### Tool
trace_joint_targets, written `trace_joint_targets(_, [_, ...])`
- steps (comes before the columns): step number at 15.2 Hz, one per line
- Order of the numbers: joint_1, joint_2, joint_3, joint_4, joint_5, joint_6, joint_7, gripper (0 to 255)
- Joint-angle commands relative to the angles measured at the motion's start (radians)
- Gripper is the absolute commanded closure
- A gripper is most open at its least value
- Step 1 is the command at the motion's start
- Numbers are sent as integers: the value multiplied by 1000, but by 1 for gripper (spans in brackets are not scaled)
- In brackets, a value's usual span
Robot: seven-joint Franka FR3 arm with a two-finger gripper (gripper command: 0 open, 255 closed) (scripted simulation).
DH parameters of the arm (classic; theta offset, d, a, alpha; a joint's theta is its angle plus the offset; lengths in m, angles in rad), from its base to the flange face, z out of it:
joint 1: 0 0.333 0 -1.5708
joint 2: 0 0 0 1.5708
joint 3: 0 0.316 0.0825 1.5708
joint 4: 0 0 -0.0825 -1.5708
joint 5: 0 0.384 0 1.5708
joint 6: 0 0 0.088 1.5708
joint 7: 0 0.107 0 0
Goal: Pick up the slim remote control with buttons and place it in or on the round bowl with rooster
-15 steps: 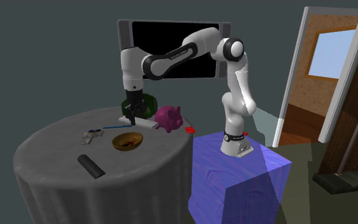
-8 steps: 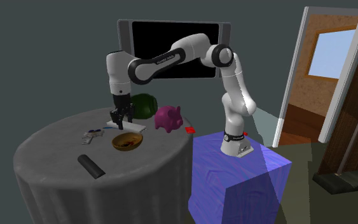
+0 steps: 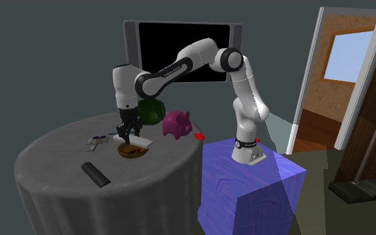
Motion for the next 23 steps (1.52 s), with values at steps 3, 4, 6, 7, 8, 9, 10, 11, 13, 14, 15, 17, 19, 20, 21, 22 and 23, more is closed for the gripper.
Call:
trace_joint_targets(3, [1, 10, 0, -29, -2, 40, 3, 255])
trace_joint_targets(4, [1, 10, 0, -29, -2, 40, 3, 255])
trace_joint_targets(6, [1, 10, 0, -29, -2, 40, 3, 255])
trace_joint_targets(7, [1, 10, 0, -29, -2, 40, 3, 255])
trace_joint_targets(8, [1, 10, 0, -29, -2, 40, 3, 255])
trace_joint_targets(9, [1, 10, 0, -29, -2, 40, 3, 255])
trace_joint_targets(10, [1, 10, 0, -29, -2, 40, 3, 255])
trace_joint_targets(11, [1, 10, 0, -29, -2, 40, 3, 0])
trace_joint_targets(13, [1, 10, 0, -29, -1, 40, 3, 0])
trace_joint_targets(14, [1, 10, 0, -29, -1, 40, 3, 0])
trace_joint_targets(15, [1, 10, 0, -29, -1, 40, 3, 0])
trace_joint_targets(17, [1, 0, 0, -10, 0, 11, 2, 0])
trace_joint_targets(19, [2, -18, 1, 32, 2, -49, 1, 0])
trace_joint_targets(20, [2, -24, 2, 50, 3, -73, 0, 0])
trace_joint_targets(21, [2, -24, 2, 50, 3, -73, 0, 0])
trace_joint_targets(22, [2, -24, 2, 50, 3, -73, 0, 0])
trace_joint_targets(23, [2, -24, 2, 50, 3, -73, 0, 0])
